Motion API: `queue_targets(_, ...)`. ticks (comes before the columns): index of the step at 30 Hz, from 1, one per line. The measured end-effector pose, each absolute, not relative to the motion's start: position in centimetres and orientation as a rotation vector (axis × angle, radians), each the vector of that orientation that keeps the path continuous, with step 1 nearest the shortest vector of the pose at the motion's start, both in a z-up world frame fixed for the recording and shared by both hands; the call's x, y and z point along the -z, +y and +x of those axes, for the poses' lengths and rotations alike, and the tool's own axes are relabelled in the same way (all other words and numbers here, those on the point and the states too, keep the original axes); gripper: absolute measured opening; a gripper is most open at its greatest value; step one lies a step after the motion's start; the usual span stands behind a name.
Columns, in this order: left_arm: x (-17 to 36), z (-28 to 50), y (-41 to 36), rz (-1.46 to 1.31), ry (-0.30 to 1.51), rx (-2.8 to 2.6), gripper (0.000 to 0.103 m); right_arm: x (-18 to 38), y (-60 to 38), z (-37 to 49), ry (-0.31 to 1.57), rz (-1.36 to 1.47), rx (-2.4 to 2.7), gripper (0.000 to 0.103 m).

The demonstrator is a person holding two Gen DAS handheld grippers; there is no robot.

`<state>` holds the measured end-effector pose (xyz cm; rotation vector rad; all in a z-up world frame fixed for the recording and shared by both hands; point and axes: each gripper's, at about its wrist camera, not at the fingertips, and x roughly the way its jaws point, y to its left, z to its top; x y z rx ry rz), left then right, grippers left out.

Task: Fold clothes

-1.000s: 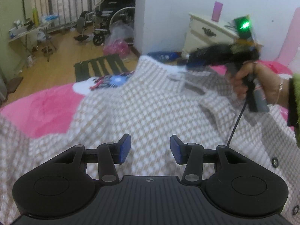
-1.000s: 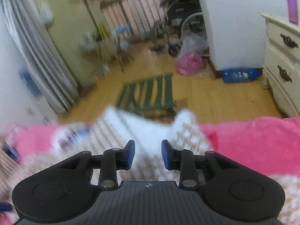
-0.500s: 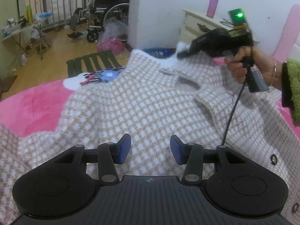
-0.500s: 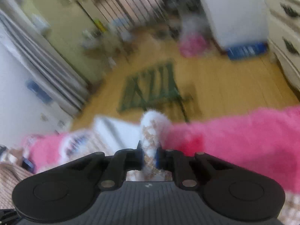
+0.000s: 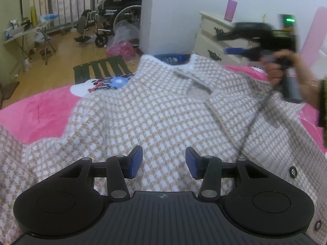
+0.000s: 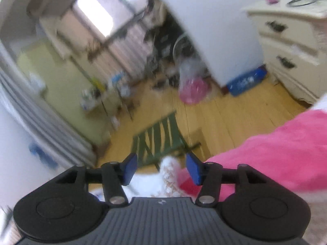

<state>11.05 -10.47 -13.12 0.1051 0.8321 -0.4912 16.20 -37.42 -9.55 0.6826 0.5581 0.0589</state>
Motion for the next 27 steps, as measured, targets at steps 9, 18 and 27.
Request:
queue_targets(9,10.2,11.4,-12.2,0.199,0.828,0.572,0.047,10.2,-51.1,-4.7,0.373,0.958,0.45,0.064)
queue_targets(18,12.3,11.5,-23.3,0.368,0.78,0.759,0.047,16.5,-62.5,-12.3,0.327,1.199,0.725,0.062)
queue_targets(27,17.0,10.8,-28.6,0.302,0.879,0.837,0.047,19.5,-64.5,-8.0,0.281,1.269,0.642,0.05)
